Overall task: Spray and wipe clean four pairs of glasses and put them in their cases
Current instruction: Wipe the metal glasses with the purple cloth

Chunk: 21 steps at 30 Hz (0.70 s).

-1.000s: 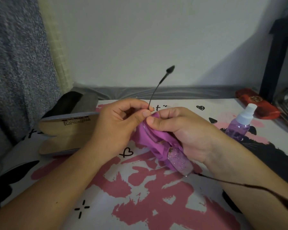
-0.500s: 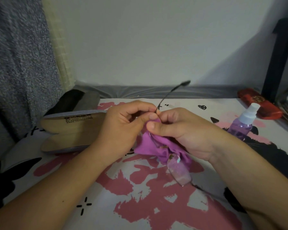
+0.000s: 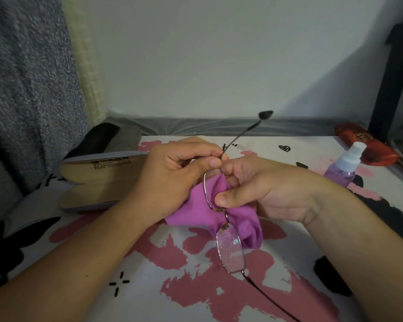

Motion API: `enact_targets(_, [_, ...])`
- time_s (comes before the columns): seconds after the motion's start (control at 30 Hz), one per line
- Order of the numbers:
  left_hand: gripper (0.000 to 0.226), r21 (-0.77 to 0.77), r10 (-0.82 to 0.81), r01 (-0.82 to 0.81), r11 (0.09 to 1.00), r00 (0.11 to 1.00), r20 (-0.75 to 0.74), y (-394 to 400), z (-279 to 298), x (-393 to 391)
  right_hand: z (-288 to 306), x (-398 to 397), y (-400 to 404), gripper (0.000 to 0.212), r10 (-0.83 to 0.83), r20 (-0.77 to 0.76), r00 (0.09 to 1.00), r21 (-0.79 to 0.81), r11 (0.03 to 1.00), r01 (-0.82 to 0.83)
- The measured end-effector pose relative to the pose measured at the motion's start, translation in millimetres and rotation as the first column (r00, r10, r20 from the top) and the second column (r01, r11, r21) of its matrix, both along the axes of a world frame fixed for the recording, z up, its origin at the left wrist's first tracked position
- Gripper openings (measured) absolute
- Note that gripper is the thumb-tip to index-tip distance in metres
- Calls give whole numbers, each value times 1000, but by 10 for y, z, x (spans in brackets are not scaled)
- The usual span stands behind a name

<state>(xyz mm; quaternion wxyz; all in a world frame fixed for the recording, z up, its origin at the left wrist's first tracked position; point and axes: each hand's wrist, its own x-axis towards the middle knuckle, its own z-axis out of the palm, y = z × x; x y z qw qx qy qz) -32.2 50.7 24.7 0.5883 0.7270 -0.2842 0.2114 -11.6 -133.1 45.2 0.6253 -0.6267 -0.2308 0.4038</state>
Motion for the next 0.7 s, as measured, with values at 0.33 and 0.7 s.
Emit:
enact_targets(0.33, [21,9,106,-106,994,994,-28,7,9,2,6,-54,130,47,-341,40,939,65,939,338])
enact_targets(0.7, [13,-99,185,-186,978,983,-23,12,38,-25,102,84,15,25,-782,37,622,324,598,733])
